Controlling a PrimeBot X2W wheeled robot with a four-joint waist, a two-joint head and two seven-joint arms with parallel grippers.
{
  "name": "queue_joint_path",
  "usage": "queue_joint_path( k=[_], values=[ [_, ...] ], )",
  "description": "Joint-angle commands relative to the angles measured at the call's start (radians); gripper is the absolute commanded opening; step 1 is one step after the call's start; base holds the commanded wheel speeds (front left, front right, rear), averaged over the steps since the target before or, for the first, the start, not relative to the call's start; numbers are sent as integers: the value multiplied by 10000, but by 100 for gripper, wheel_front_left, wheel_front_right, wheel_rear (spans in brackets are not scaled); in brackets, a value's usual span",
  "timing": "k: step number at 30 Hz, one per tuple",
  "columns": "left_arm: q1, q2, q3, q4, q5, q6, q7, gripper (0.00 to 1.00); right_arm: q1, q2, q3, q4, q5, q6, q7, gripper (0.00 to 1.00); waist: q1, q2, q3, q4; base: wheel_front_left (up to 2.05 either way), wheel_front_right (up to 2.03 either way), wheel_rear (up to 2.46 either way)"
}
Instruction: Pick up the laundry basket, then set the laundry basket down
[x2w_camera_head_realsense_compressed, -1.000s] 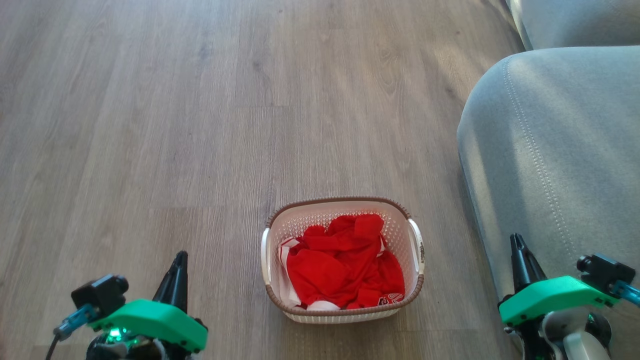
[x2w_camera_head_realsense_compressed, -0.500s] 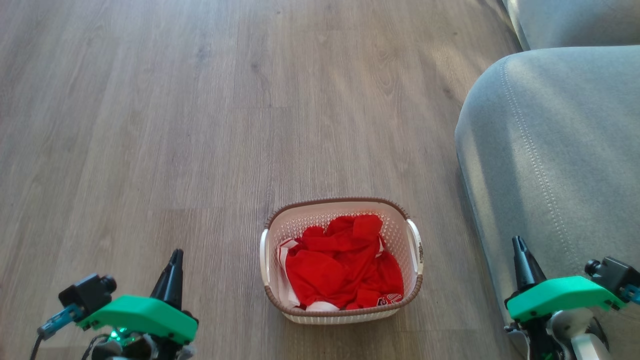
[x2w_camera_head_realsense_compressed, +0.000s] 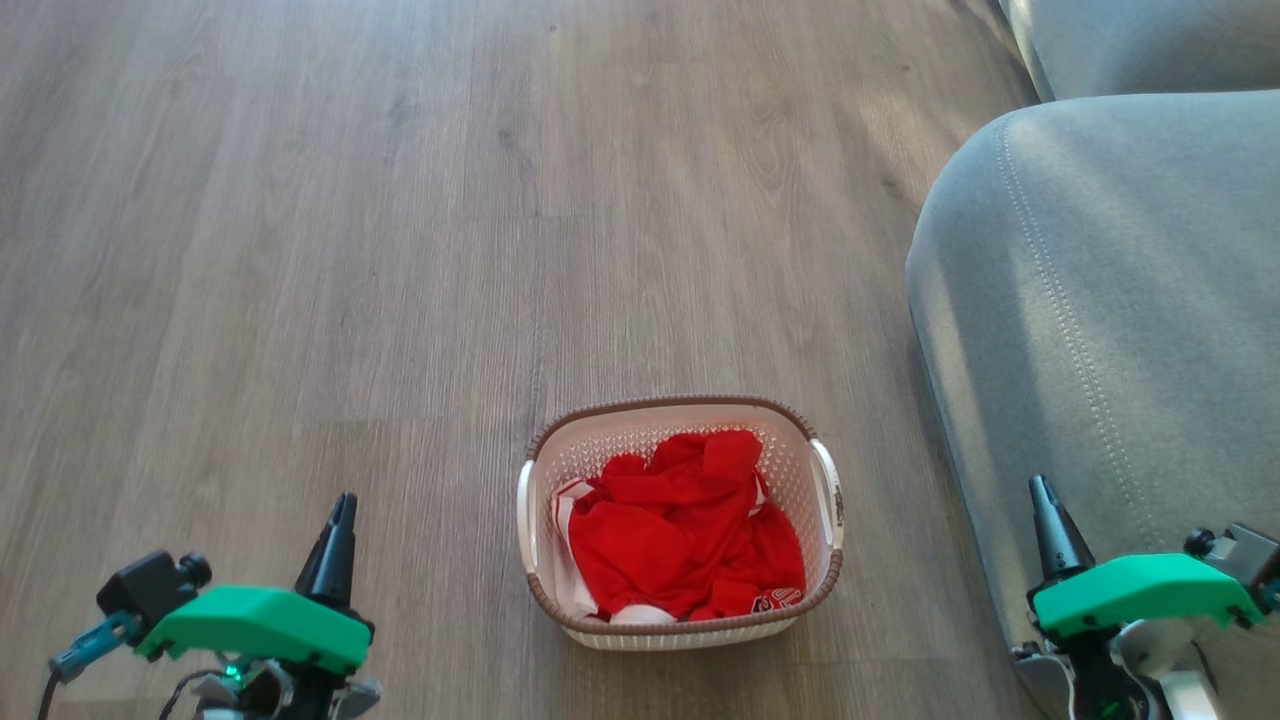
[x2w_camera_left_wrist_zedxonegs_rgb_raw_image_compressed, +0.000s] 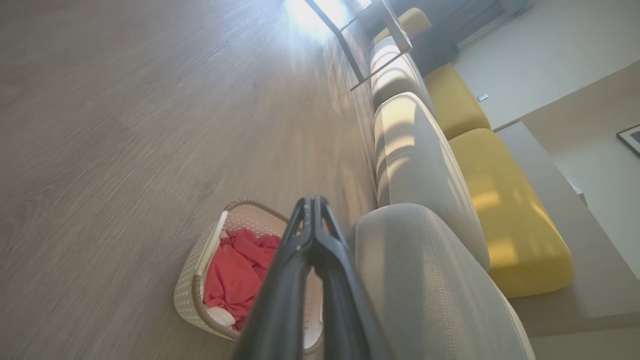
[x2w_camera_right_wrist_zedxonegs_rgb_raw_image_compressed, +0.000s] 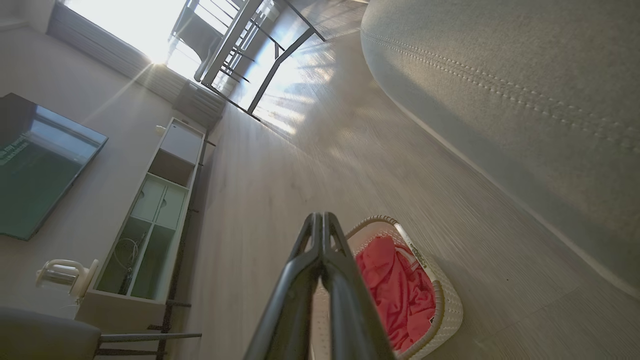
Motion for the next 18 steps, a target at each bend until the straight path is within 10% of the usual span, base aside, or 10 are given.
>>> queue_joint_path(
  k=[1, 18],
  values=[
    [-605, 19, 377, -256, -277, -83, 45, 0, -600, -176, 38, -305, 299, -31, 73, 0, 0, 0, -2, -5, 0, 0, 0],
    [-920, -97, 841, 155, -2236, -388, 311, 0, -692, -191, -126, -261, 2320, -40, 504, 0, 0, 0, -40, -71, 0, 0, 0]
  ],
)
